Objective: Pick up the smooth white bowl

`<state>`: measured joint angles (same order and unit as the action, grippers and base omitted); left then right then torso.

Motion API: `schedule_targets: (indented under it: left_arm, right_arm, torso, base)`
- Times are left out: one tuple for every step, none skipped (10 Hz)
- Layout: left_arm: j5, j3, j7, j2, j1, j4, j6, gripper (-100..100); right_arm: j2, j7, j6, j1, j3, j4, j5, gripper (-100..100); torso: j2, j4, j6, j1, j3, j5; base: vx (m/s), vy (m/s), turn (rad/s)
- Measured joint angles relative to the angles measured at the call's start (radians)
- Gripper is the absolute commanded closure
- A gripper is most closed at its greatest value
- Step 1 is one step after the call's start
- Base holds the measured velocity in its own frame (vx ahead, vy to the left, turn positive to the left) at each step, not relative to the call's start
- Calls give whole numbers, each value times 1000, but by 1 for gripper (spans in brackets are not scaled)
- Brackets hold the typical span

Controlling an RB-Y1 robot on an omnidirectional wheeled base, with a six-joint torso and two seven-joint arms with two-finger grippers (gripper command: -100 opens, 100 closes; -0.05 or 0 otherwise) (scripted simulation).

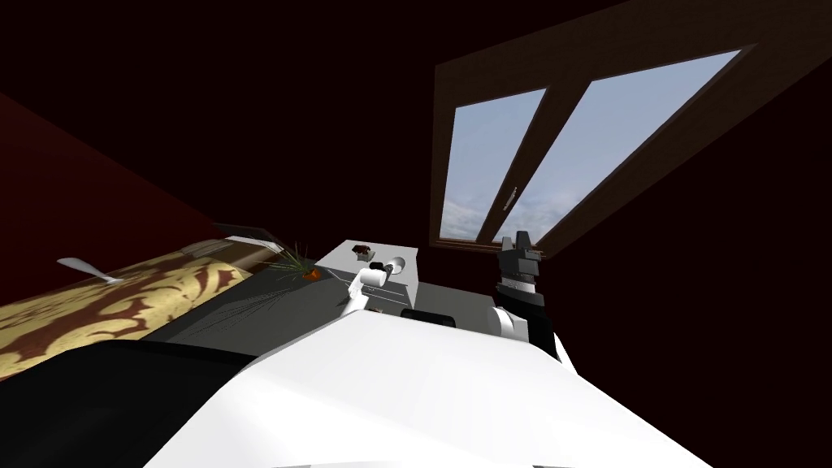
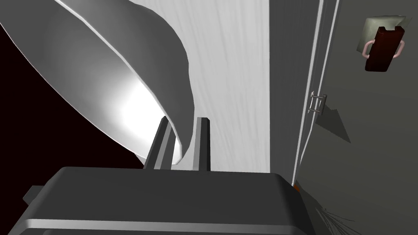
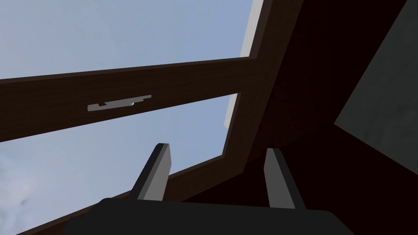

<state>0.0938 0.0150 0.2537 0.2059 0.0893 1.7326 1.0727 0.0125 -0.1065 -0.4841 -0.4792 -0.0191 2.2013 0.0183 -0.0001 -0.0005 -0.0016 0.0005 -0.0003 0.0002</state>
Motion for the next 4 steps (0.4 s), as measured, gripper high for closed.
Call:
schedule_targets:
  left_arm:
    - [1, -1, 0, 1, 3, 13, 9, 100]
    - [2, -1, 0, 1, 6, 30, 24, 100]
    - [4, -2, 1, 2, 9, 49, 41, 100]
    - [4, -2, 2, 2, 9, 52, 45, 0]
  right_arm:
    - [0, 0, 0, 0, 0, 0, 0, 0]
    - [0, 0, 0, 0, 0, 0, 0, 0]
    - [0, 0, 0, 0, 0, 0, 0, 0]
    - [0, 0, 0, 0, 0, 0, 0, 0]
  torso:
    - [1, 0, 0, 0, 0, 0]
    - [1, 0, 0, -1, 1, 0]
    - [2, 1, -1, -1, 1, 0]
    - [1, 0, 0, -1, 1, 0]
  base:
    - [-17, -13, 35]
    - [-20, -14, 22]
    - [-9, -6, 4]
    - [0, 0, 0]
